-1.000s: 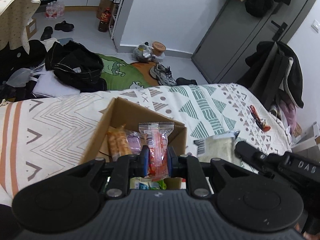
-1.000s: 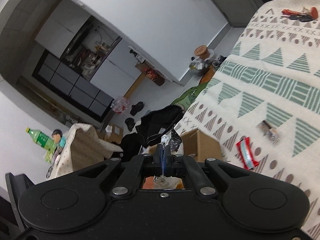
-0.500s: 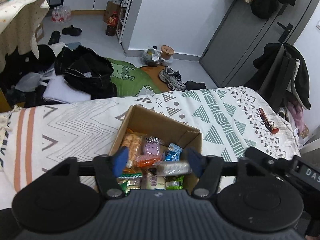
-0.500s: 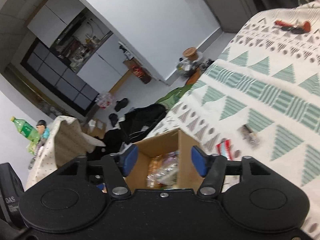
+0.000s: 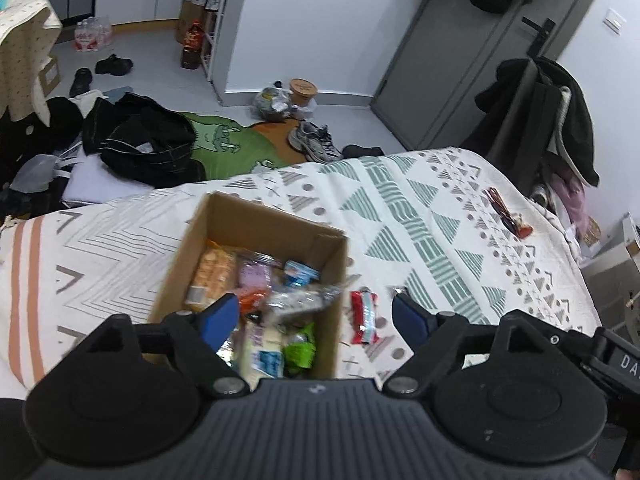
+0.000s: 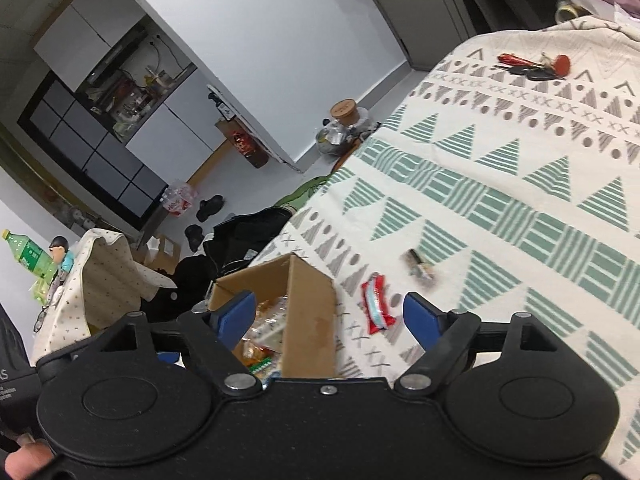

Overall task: Organize snacks
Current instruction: 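Move both open tools back to the red bar and small brown packet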

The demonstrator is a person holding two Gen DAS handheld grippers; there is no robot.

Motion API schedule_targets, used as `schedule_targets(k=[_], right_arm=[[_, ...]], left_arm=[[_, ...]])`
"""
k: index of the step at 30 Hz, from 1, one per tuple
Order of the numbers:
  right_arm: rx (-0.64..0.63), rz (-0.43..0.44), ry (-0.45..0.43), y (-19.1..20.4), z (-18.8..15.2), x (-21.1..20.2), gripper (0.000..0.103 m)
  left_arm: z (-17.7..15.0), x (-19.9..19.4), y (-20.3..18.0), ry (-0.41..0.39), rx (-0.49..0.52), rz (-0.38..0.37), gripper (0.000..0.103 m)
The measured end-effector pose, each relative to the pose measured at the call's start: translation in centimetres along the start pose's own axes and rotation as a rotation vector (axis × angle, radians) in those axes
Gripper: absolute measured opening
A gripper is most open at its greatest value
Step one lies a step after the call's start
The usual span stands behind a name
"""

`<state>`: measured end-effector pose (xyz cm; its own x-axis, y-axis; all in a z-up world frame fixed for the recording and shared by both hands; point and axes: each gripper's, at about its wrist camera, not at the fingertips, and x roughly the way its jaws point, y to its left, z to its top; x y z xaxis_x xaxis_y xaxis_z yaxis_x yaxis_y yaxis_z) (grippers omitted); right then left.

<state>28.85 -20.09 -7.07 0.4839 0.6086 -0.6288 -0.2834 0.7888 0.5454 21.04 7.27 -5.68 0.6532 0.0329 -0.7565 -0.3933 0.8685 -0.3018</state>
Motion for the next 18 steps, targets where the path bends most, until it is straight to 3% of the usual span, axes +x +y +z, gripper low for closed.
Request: schedule_targets(k=[9, 18], right_arm=[[-0.006, -0.015, 0.014, -3.3, 1.6, -0.4, 0.08], [0.022, 0.01, 0.034, -6.1, 2.9, 0.7, 0.07]], left_arm=[[-1.0, 0.7, -3.4, 0.003, 0.035, -0.023, 0.083], [-1.8, 2.6, -6.8, 0.004, 0.064, -0.052, 0.075]])
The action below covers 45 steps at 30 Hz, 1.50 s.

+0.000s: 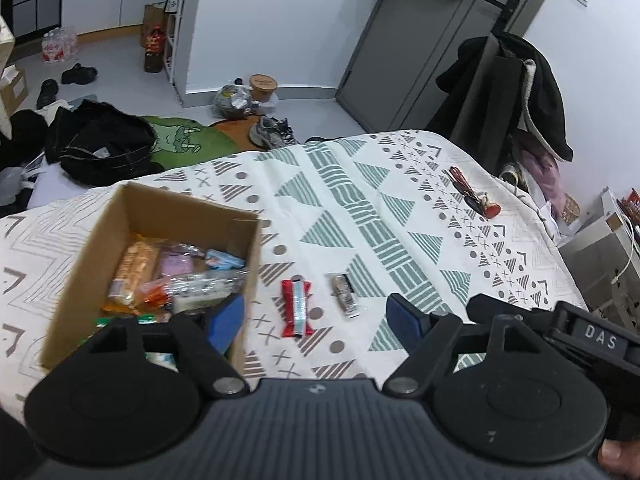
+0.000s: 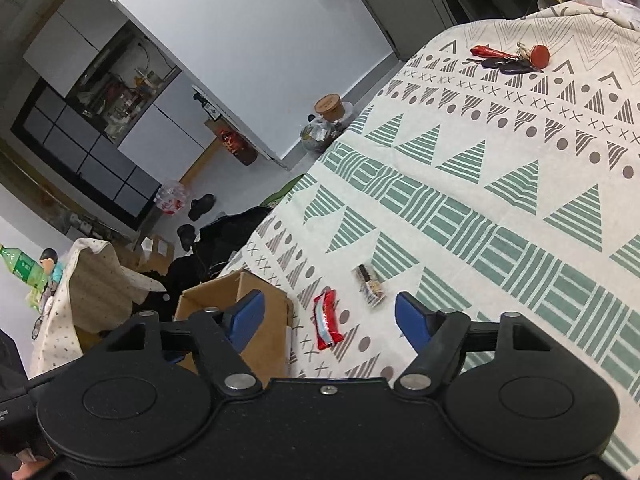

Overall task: Organize snacks
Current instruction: 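Move both open tools back to the red bar and small brown packet, then grasp the red bar with the left tool while the right tool grasps the small brown packet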

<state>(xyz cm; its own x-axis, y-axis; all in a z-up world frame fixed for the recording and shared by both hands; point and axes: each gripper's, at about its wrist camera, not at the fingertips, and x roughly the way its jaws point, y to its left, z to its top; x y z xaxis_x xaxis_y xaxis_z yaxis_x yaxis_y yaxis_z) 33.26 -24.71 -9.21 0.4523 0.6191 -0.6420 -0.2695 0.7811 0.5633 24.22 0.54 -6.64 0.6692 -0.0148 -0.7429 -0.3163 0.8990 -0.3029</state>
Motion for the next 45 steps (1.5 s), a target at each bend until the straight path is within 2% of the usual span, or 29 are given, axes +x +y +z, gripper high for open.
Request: schedule_targets(k=[5, 10, 14, 19, 28, 33, 40, 42, 45], right_arm=[[0.03, 0.001, 0.007, -1.6, 0.3, 0.9, 0.07], [0.074, 0.026, 0.022, -3.1, 0.4, 1.9, 0.069], [0.101, 0.033, 0.033, -4.1, 0.4, 3.2, 0.068], [0.114, 0.046, 0.048, -4.5, 0.6, 4.8, 0.068], [0.145, 0.049, 0.083, -6.0, 0.9, 7.6, 0.068], [0.151, 0.069, 0.095, -6.5, 1.1, 9.1, 0.068], [0.156, 0.07, 0.136, -6.9, 0.9, 12.1, 0.066], [0.16, 0.062, 0.142, -7.0, 0.9, 12.7, 0.065], [0.161, 0.053, 0.152, -7.0, 1.0, 13.7, 0.063]], left_arm=[[-0.3, 2.0, -1.2, 0.021, 0.003, -0.002, 0.058], [-0.9, 4.5, -2.0, 0.045, 0.021, 0.015, 0.056], [-1.5, 6.6, -2.2, 0.076, 0.022, 0.02, 0.047], [-2.0, 8.9, -2.7, 0.096, 0.039, 0.037, 0.046], [-2.2, 12.9, -3.3, 0.117, 0.064, 0.111, 0.041], [-2.4, 15.0, -3.2, 0.12, 0.075, 0.175, 0.035], [-2.5, 17.2, -2.9, 0.124, 0.109, 0.269, 0.034], [-2.7, 18.1, -2.5, 0.156, 0.099, 0.276, 0.034], [-2.8, 18.4, -2.6, 0.139, 0.09, 0.278, 0.034]])
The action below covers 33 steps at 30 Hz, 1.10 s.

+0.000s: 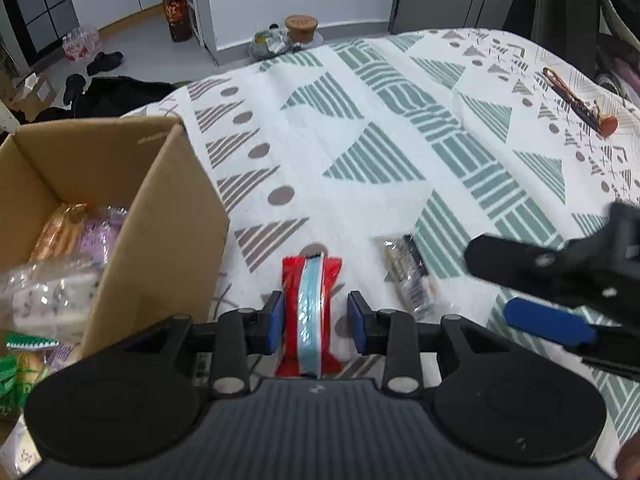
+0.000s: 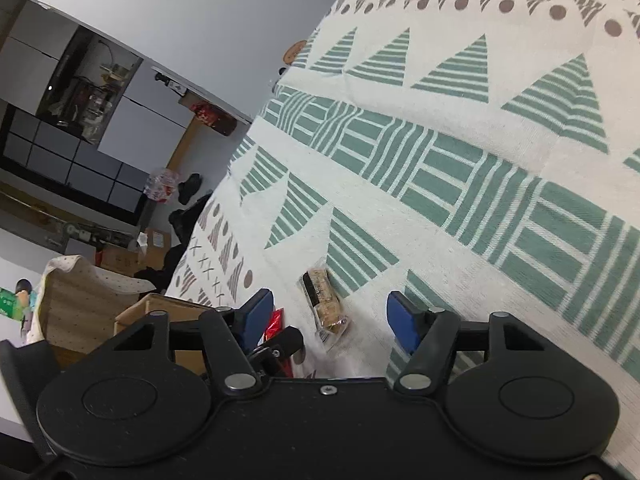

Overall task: Organize snacks
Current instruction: 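Grasp the red bar with the left tool while the right tool grasps the small brown packet, then carry both items over the cardboard box and open both tools to drop them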

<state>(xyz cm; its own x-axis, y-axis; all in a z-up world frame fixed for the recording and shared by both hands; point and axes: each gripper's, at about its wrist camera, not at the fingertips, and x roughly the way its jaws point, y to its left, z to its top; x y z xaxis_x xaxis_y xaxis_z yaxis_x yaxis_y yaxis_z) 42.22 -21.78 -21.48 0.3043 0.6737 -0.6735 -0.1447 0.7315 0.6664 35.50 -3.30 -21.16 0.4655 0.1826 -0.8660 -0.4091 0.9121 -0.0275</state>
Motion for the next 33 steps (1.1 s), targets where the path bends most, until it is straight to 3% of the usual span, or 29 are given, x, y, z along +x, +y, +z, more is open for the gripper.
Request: schedule_targets(k=[5, 8, 9, 13, 24, 33], right_arm=[[-0.012, -0.011, 0.034, 0.2, 0.0, 1.4, 0.057], [-0.012, -0.037, 0.041, 0.1, -0.2, 1.6, 0.038], [-0.004, -0.056, 0.042, -0.1, -0.2, 1.6, 0.023], [0.039, -0.035, 0.06, -0.9, -0.3, 1.1, 0.015], [-0.02, 0.005, 0.016, 1.5, -0.9, -2.0, 0.013], [-0.061, 0.063, -0.061, 4.8, -1.9, -4.4, 0.013]], left_arm=[[0.6, 0.1, 0.2, 0.008, -0.015, -0.032, 0.019], [0.8, 0.0, 0.5, 0.011, -0.029, -0.062, 0.019], [0.8, -0.1, 0.5, 0.012, -0.031, -0.07, 0.019], [0.4, -0.6, 0.5, 0.02, -0.034, -0.101, 0.019], [-0.2, -4.2, 1.0, -0.021, -0.042, -0.155, 0.019], [0.0, -8.6, 3.7, -0.1, -0.087, -0.189, 0.019]])
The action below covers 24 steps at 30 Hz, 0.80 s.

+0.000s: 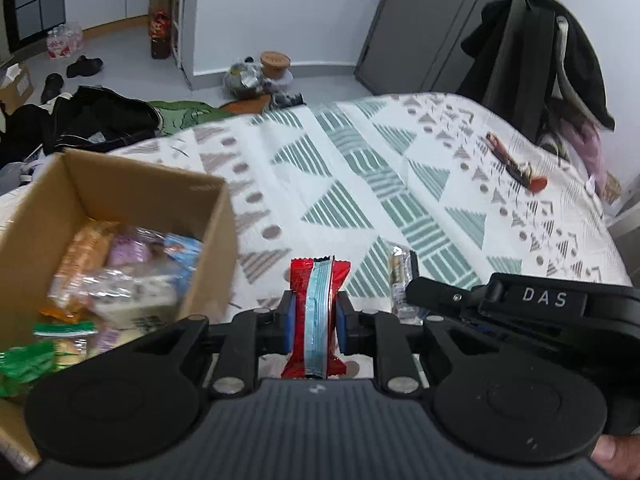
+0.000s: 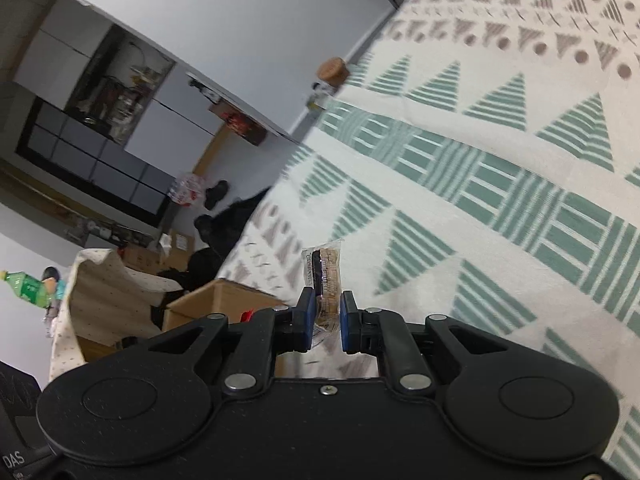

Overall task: Organize snacks
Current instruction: 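Carry both items over the cardboard box and open both tools to drop them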

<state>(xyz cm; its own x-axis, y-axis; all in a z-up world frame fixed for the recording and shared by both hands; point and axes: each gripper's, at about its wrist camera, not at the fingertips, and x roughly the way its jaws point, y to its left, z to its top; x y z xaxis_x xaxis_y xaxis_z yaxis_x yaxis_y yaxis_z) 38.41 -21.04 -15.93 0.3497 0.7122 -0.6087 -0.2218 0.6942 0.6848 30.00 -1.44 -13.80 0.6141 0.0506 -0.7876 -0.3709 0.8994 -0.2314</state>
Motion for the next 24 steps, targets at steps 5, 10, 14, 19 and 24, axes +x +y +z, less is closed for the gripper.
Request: schedule_targets(k=[5, 10, 14, 19, 24], right_arm=[[-0.039, 0.032, -0.037, 2.8, -0.4, -0.8, 0.013], [-0.09, 0.027, -0.048, 5.4, -1.5, -1.3, 0.013], [-0.116, 0.031, -0.053, 7.4, -2.5, -1.5, 0.013], [-0.139, 0.055, -0.041, 9.8, -3.8, -0.8, 0.013], [-0.168, 0.082, -0.043, 12.1, -4.8, -0.7, 0.013]], left_arm=[[0.7, -2.9, 1.6, -0.04, -0.013, -0.035, 0.019], [1.6, -5.1, 4.5, -0.07, -0.049, -0.046, 0.019], [2.3, -6.6, 7.0, -0.087, -0.071, -0.041, 0.019], [3.2, -8.4, 10.4, -0.093, -0.1, -0.042, 0.019], [4.2, -9.5, 12.8, -0.098, -0.12, -0.05, 0.019]])
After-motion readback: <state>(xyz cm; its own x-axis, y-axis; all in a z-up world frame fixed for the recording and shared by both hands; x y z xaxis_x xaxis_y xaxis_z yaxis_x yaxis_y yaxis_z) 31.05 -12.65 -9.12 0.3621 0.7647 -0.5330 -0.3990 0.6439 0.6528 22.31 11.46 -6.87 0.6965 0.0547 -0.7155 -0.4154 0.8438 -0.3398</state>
